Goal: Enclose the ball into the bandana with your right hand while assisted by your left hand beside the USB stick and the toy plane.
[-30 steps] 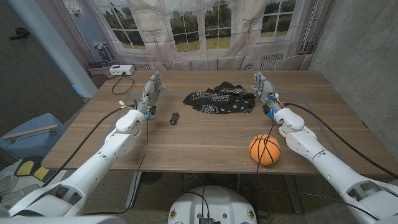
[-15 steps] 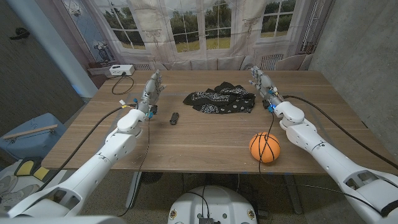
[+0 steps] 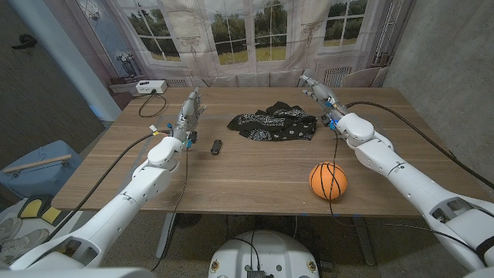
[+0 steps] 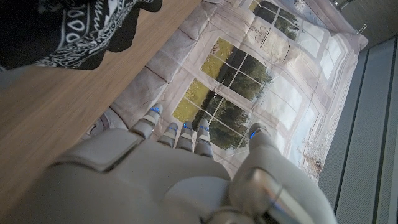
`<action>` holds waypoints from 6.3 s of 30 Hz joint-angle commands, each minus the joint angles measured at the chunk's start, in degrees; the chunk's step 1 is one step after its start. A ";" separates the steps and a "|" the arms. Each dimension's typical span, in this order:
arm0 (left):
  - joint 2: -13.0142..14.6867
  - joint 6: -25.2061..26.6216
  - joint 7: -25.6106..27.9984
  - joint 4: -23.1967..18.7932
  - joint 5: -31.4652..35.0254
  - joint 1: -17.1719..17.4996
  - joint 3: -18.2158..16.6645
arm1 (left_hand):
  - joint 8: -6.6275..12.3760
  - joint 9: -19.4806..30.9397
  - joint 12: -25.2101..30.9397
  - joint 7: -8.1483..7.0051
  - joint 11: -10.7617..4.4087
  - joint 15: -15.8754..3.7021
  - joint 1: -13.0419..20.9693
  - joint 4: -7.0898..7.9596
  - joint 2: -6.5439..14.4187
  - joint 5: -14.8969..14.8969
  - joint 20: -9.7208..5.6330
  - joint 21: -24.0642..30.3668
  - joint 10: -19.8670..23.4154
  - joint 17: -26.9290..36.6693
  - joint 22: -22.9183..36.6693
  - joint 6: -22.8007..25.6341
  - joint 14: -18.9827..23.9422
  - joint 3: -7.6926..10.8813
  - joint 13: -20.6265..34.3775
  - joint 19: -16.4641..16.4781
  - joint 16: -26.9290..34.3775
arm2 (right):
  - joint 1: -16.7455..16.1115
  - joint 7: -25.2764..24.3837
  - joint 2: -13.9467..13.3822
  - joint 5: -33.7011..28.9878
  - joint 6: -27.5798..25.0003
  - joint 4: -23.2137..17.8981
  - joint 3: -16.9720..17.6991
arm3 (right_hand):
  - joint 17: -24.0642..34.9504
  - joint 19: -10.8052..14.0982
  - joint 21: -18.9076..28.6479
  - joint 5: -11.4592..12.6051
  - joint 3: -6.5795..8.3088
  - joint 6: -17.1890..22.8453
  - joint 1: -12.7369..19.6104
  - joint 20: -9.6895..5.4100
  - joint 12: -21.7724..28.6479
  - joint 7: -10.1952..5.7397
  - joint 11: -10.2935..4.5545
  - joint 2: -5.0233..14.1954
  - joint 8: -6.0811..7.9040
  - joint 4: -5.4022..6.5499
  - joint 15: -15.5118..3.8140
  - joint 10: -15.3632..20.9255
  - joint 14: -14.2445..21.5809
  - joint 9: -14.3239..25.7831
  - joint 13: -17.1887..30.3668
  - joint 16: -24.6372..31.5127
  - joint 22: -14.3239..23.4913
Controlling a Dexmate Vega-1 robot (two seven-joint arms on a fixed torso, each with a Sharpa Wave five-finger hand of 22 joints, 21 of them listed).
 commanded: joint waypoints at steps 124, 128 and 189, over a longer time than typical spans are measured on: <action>-1.04 -1.12 -0.31 2.84 -1.06 -0.36 -0.56 | 0.35 0.27 0.11 0.06 0.12 0.10 -0.53 -0.04 0.47 0.73 0.57 -4.31 -13.96 0.08 0.33 -8.29 -15.62 -0.11 0.11 -15.02 0.35 | 20.98 -13.36 5.03 -56.87 -27.41 4.88 -28.43 | 1.33 17.61 2.57 0.08 7.57 44.32 40.09 -5.17 1.76 -0.10 -7.23 5.93 16.93 -3.23 -9.32 23.42 18.11 5.04 0.83 3.86 0.57; -0.63 -0.79 -0.56 2.79 -0.60 -0.86 -0.34 | 0.33 0.27 0.07 -0.06 0.04 0.05 -0.25 -0.29 0.44 0.66 0.52 -4.42 -14.10 0.04 0.32 -8.45 -15.82 -0.01 0.12 -14.84 0.26 | 16.65 -25.68 5.10 -51.92 -22.95 2.70 -21.93 | 1.68 17.83 2.60 0.09 6.96 44.80 40.52 -5.23 1.94 -0.27 -7.37 6.08 17.66 -3.02 -10.21 24.83 19.60 5.31 0.91 4.61 0.63; 13.35 17.39 -1.88 -10.96 17.94 -6.69 7.11 | 4.05 1.48 2.51 -3.51 6.58 9.17 26.68 -17.28 -4.30 -2.93 4.29 -8.89 -7.31 0.25 0.43 11.75 -13.48 4.77 1.01 -10.27 0.81 | 11.59 -36.86 5.48 -46.73 -30.61 -33.34 1.14 | 3.11 19.54 3.12 0.65 3.52 47.39 42.85 -5.21 2.11 0.74 -8.04 6.11 20.67 -2.72 -11.36 31.01 22.31 5.06 1.19 6.79 0.89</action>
